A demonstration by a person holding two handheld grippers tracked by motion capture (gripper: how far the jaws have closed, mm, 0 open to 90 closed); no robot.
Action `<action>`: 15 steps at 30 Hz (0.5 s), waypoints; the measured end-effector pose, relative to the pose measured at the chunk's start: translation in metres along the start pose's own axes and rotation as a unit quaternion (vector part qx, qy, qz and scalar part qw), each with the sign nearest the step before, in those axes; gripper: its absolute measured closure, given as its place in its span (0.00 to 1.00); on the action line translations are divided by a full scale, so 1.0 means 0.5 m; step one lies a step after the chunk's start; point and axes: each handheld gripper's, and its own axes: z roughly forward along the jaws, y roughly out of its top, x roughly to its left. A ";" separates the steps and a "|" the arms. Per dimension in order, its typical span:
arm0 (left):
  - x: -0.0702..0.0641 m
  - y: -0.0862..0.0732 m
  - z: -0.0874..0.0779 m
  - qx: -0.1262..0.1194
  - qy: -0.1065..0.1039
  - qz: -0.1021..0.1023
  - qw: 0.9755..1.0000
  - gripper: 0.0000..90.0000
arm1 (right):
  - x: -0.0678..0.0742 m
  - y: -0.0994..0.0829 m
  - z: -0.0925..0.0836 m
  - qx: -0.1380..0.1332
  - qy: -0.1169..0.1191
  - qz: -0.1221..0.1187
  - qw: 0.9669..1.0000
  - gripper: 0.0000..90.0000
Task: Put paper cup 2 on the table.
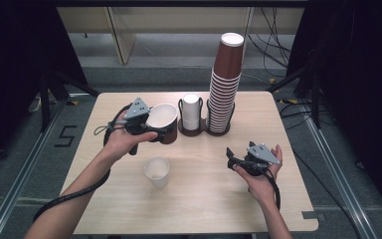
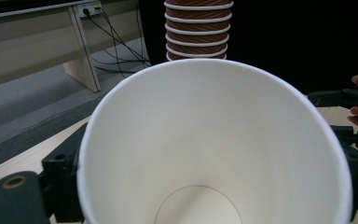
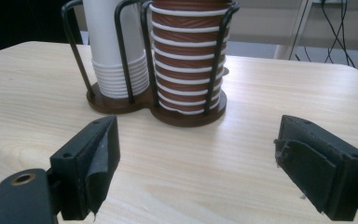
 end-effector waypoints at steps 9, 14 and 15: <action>0.021 -0.047 -0.041 0.007 0.026 -0.018 0.999 0.14 | -0.004 -0.005 -0.002 -0.002 -0.005 0.024 1.000 0.17; 0.030 -0.069 -0.062 0.004 0.041 -0.026 0.999 0.14 | -0.012 -0.007 0.001 -0.003 -0.006 0.002 1.000 0.17; 0.032 -0.076 -0.069 0.005 0.045 -0.027 0.999 0.14 | -0.013 -0.007 -0.001 -0.001 -0.008 0.003 1.000 0.17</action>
